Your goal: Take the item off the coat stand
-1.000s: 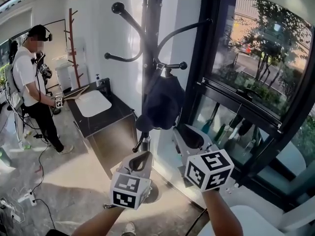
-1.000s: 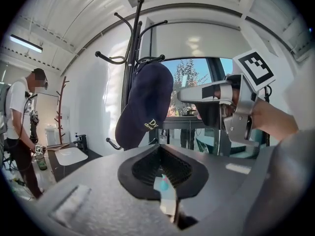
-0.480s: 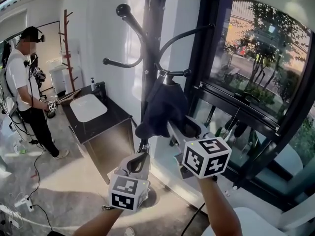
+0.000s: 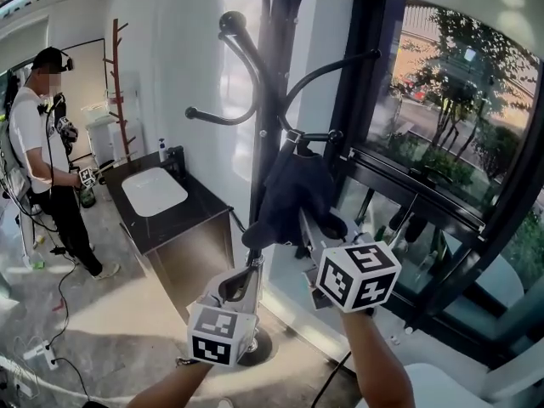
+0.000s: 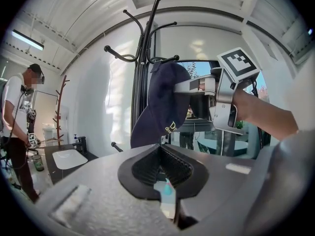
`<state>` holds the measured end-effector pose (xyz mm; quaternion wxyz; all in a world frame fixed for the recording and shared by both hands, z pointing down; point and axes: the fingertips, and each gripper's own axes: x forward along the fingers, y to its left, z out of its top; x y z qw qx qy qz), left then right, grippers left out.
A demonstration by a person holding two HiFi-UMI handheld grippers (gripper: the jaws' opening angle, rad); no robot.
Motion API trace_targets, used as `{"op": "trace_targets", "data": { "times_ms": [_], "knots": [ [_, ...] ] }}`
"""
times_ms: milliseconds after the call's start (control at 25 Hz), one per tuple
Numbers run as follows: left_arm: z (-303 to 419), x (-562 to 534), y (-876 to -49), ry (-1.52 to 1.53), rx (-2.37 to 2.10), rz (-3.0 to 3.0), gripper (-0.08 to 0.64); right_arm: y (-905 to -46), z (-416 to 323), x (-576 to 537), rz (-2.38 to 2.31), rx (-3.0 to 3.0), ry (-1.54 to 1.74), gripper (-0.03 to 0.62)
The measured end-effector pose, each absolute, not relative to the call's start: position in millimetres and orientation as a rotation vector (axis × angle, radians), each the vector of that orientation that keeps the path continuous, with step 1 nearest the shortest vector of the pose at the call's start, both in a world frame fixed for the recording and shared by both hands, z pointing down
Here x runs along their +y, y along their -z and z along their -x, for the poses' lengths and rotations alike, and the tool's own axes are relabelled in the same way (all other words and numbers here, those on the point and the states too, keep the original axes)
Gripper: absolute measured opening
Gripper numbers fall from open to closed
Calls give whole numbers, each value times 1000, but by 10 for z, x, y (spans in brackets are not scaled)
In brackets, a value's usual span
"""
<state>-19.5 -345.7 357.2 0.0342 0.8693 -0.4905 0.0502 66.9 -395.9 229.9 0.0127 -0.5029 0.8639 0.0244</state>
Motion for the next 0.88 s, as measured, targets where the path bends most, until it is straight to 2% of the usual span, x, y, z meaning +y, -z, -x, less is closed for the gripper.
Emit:
{"op": "trace_targets", "data": {
  "times_ms": [880],
  "knots": [
    [5, -3457, -3599, -162, -1440, -2708, 2, -1788, -1184, -3660, 1623, 2460, -215, 14]
  ]
}}
